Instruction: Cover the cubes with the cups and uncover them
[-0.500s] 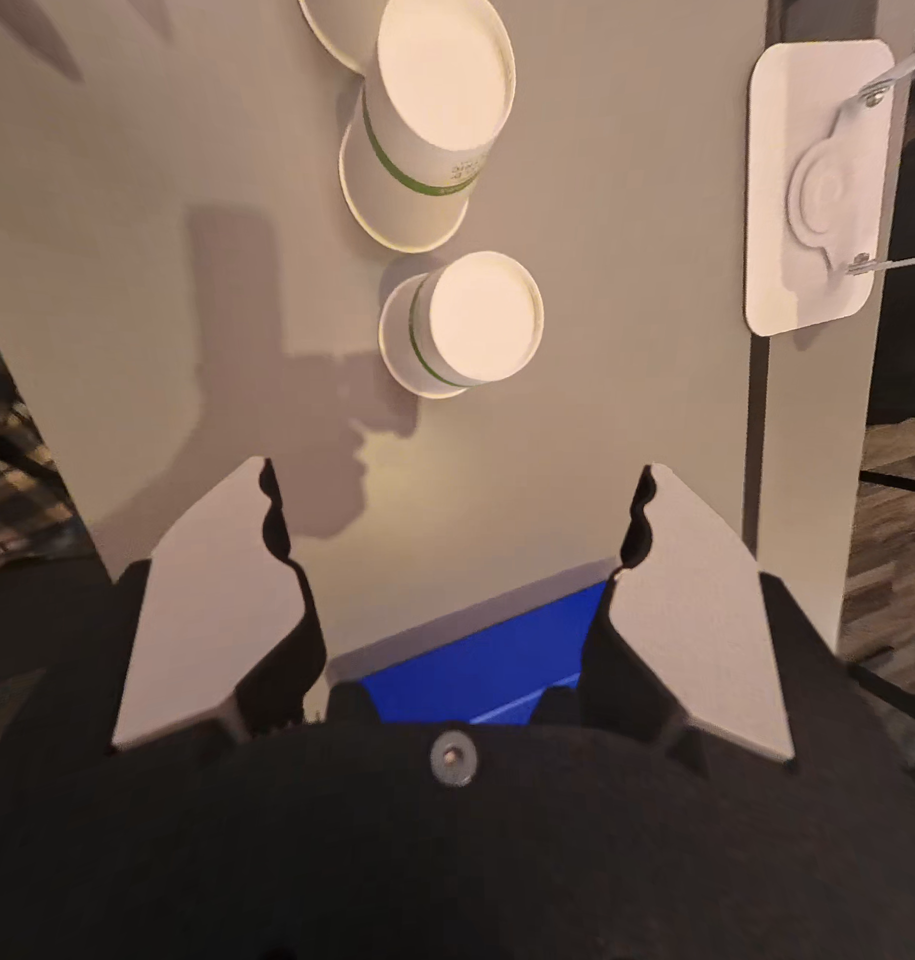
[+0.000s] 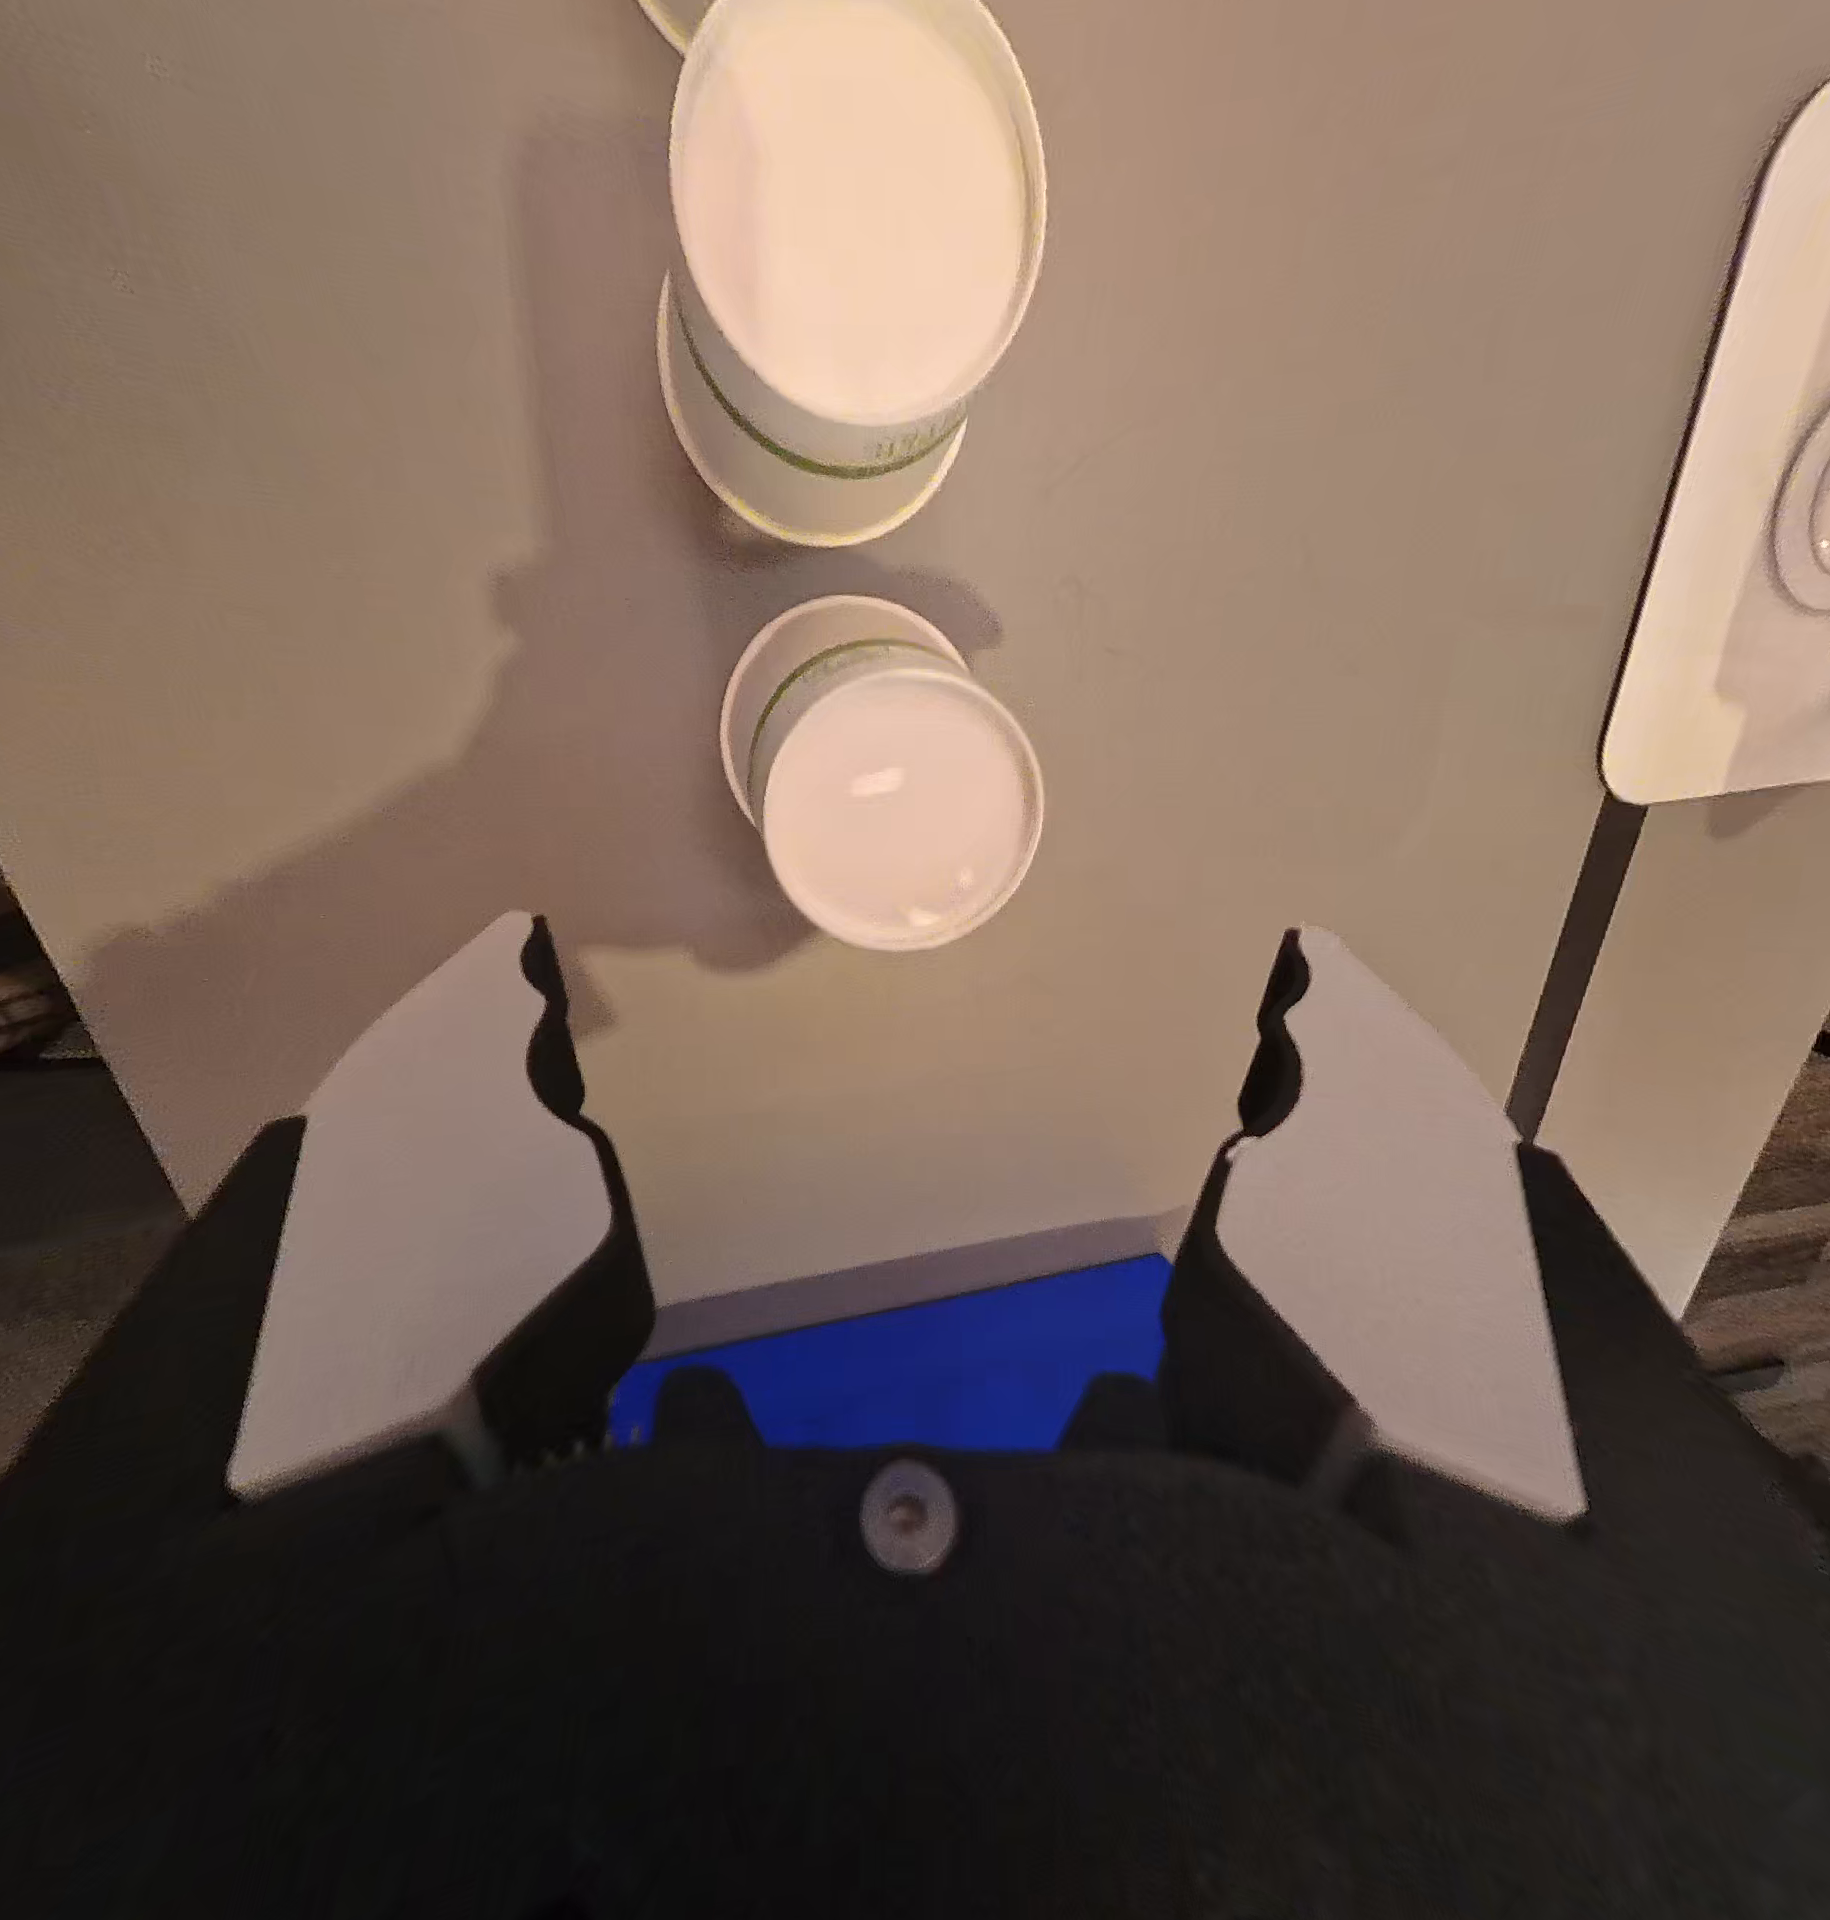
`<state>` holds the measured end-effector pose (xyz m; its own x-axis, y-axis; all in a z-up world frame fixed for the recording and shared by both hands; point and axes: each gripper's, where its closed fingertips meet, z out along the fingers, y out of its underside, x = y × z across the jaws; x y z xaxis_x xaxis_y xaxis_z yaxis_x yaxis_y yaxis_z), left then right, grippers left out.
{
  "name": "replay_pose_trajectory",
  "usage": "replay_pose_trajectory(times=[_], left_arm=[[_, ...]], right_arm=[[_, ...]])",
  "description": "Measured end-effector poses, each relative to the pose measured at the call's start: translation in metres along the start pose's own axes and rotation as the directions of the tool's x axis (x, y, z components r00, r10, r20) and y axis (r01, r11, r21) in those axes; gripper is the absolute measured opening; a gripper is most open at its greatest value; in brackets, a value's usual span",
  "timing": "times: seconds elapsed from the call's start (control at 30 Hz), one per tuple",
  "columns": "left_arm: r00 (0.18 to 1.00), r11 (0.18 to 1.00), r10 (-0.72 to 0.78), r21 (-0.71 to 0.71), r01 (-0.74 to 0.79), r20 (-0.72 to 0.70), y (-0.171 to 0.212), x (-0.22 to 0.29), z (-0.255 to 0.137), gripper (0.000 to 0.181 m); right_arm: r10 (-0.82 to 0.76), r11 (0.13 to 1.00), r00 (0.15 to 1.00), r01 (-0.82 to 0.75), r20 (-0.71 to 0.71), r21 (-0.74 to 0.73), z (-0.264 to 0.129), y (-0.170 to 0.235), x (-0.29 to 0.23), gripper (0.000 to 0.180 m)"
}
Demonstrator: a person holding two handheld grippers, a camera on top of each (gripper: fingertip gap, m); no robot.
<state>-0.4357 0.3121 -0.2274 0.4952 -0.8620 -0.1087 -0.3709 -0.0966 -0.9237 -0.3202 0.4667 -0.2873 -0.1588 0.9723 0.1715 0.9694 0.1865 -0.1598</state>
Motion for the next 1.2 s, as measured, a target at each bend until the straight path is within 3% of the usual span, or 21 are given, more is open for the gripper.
replay_pose_trajectory(times=[0.03,0.33,0.63,0.9,1.0,1.2], left_arm=[[1.0,1.0,0.003,0.002,-0.003,0.001,0.0,0.0,-0.001,0.044],[1.0,1.0,0.007,0.013,-0.007,0.024,-0.002,-0.007,-0.008,0.044],[0.999,1.0,0.008,0.01,-0.009,0.043,0.0,-0.013,-0.01,0.044],[0.999,1.0,0.013,0.012,-0.014,0.049,-0.001,-0.012,-0.011,0.044],[0.999,1.0,0.008,0.015,-0.009,0.052,-0.001,-0.014,-0.012,0.044],[0.998,1.0,0.0,0.021,-0.002,0.057,-0.001,-0.017,-0.014,0.044]], right_arm=[[-0.008,1.0,1.0,0.008,0.003,-0.005,0.004,-0.003,0.001,0.125],[-0.024,0.998,0.997,0.028,0.07,-0.061,0.037,-0.01,0.004,0.126],[0.005,0.991,0.985,0.019,0.172,-0.134,0.075,0.007,-0.013,0.123],[0.024,0.985,0.976,0.014,0.217,-0.175,0.092,0.009,-0.019,0.11],[0.042,0.983,0.972,0.001,0.232,-0.182,0.093,0.01,-0.018,0.092],[0.068,0.981,0.969,-0.021,0.236,-0.193,0.086,0.012,-0.015,0.091]])
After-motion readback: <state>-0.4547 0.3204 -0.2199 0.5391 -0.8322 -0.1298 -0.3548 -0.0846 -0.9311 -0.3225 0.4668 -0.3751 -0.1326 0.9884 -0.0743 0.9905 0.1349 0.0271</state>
